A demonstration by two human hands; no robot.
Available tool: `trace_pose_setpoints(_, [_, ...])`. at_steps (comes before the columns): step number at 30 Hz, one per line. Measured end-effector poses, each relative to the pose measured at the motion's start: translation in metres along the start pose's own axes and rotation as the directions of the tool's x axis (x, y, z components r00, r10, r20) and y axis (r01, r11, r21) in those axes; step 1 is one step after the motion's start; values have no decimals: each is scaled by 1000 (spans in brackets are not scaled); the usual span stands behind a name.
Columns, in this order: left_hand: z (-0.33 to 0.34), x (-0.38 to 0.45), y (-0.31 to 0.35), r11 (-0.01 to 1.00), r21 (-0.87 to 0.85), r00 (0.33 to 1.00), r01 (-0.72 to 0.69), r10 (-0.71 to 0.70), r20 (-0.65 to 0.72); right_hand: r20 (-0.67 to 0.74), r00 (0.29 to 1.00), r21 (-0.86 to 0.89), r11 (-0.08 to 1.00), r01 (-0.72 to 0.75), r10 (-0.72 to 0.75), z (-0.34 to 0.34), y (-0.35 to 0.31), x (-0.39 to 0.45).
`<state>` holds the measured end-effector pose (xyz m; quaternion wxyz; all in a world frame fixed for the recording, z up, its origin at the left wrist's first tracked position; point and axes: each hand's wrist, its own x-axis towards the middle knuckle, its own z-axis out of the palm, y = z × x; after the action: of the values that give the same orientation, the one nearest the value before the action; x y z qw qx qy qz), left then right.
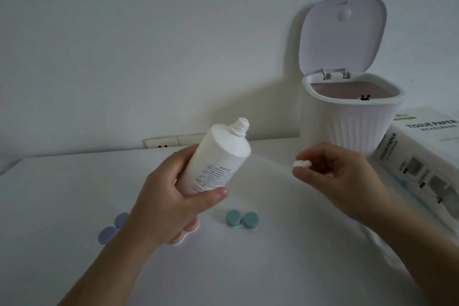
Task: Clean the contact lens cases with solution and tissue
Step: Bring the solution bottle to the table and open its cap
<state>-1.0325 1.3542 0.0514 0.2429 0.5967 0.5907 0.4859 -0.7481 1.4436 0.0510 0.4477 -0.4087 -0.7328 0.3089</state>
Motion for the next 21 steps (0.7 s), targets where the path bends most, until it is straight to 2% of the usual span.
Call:
trace_pose_setpoints(4, [-2, 4, -6, 997, 57, 992, -49, 56, -112, 70, 998, -113, 994, 6, 2, 9, 14, 0])
trace_pose_setpoints(8, [-5, 9, -12, 992, -127, 986, 11, -32, -165, 165, 985, -224, 975, -10, 48, 14, 20, 1])
trace_pose_setpoints(12, [-7, 12, -11, 977, -206, 970, 46, -93, -224, 220, 973, -356, 934, 10, 73, 13, 22, 1])
trace_pose_setpoints(21, [-1, 22, -19, 972, -219, 958, 84, -139, -252, 229, 971, -466, 884, 42, 75, 12, 26, 5])
